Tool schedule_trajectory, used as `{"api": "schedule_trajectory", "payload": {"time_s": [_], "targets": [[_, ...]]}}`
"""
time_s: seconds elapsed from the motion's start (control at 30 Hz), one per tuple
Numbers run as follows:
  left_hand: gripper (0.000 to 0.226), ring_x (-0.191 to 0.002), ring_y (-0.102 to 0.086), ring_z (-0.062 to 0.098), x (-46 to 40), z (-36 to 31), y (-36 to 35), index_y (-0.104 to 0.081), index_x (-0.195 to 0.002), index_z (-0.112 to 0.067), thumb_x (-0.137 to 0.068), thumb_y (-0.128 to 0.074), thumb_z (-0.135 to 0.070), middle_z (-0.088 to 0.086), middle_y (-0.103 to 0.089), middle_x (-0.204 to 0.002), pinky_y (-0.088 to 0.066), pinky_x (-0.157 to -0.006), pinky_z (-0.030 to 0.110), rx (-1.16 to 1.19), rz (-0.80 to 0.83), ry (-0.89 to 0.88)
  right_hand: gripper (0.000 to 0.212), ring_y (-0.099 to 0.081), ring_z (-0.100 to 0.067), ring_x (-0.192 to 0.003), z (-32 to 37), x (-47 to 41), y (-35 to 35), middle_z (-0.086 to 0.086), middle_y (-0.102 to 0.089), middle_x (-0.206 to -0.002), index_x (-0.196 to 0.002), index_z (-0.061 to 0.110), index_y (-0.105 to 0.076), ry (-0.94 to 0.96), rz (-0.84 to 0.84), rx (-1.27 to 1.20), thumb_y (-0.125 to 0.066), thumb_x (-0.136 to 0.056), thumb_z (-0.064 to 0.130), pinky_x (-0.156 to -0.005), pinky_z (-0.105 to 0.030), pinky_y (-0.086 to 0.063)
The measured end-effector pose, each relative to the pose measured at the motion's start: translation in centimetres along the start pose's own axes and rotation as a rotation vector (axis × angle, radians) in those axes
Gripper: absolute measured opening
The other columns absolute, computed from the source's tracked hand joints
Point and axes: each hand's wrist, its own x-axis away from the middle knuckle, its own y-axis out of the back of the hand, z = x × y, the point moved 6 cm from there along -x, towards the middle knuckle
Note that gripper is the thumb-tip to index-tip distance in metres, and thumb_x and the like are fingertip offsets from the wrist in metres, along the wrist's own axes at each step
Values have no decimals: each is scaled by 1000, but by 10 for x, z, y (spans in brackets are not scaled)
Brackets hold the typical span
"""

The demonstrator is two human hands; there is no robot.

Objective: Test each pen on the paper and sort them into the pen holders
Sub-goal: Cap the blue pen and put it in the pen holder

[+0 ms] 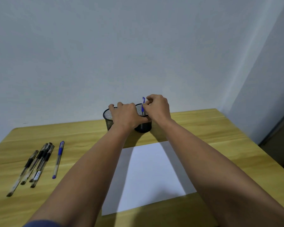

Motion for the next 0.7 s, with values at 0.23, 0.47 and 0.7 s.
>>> {"api": "schedule_trajectory", "payload": {"time_s": [0.23,0.47,0.7], "targets": [[76,-127,-49,31,36,40,48,-55,-134,-23,-86,-32,-77,3,-62,-131,-33,-98,51,50,-134,-33,26,-74,-21,-103,40,18,26,-1,-81,-107,-113,16,-81,89,-62,-88,-67,-91,21,-93,-33,-57],[41,-126,-49,30,84,151,69,-59,-137,-24,-99,-47,-38,2,-61,-134,-41,-96,45,47,-96,92,12,-72,-14,-89,104,74,-18,6,-79,-89,-91,23,-82,170,143,-133,-70,-90,22,-78,-31,-60],[41,-127,-51,25,118,258,29,-60,-134,-33,-93,-56,-27,-3,-62,-137,-44,-96,42,-15,94,238,13,-74,-19,-83,137,141,-143,3,-79,-82,-72,24,-75,225,574,24,-79,-83,30,-82,-40,-63]]}}
